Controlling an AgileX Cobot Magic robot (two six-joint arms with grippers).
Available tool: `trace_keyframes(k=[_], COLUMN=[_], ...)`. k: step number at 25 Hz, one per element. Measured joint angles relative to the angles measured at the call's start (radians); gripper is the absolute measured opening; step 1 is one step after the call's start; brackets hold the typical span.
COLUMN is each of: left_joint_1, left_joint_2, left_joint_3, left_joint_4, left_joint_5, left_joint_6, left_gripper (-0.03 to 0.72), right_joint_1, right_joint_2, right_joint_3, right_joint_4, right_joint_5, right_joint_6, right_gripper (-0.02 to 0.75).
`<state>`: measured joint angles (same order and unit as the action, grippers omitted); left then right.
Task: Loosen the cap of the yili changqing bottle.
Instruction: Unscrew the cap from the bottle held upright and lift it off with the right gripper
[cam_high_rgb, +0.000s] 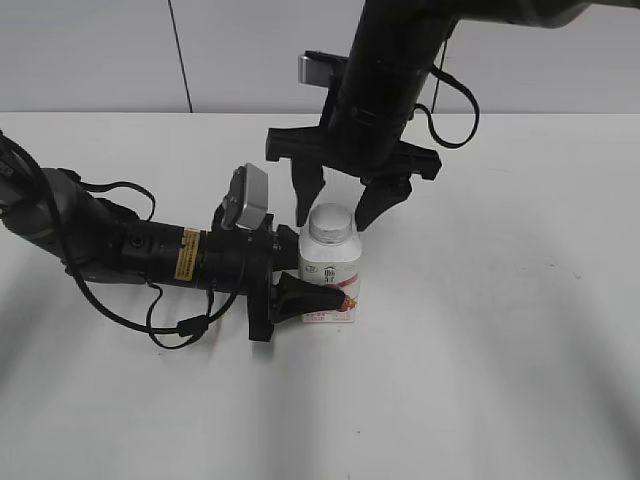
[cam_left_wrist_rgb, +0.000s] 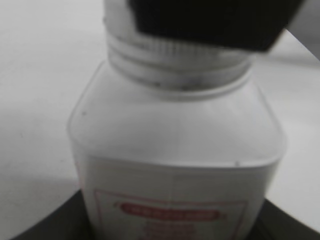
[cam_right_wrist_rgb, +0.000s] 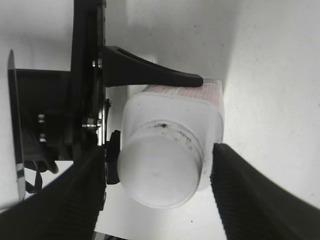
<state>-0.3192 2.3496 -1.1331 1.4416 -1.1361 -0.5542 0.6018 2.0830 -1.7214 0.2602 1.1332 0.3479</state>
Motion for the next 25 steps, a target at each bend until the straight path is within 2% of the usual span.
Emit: trace_keyframes(k=[6,15,25], left_joint_1=[0.000,0.000,0.000], left_joint_2=[0.000,0.000,0.000], left_joint_3=[0.000,0.000,0.000], left_joint_4=[0.000,0.000,0.006], left_joint_5=[0.000,0.000,0.000], left_joint_6=[-0.001,-0.001,0.002], left_gripper=[0.384,0.384,0.384], right_joint_1=[0.000,0.000,0.000], right_joint_2=[0.000,0.000,0.000], right_joint_3=[0.000,0.000,0.000], right_joint_4=[-0.001,-0.002,0.007], right_joint_5=[0.001,0.007,0.010], right_joint_6=[0.000,-0.056,-0.710], right_gripper=[0.401,0.395,0.392])
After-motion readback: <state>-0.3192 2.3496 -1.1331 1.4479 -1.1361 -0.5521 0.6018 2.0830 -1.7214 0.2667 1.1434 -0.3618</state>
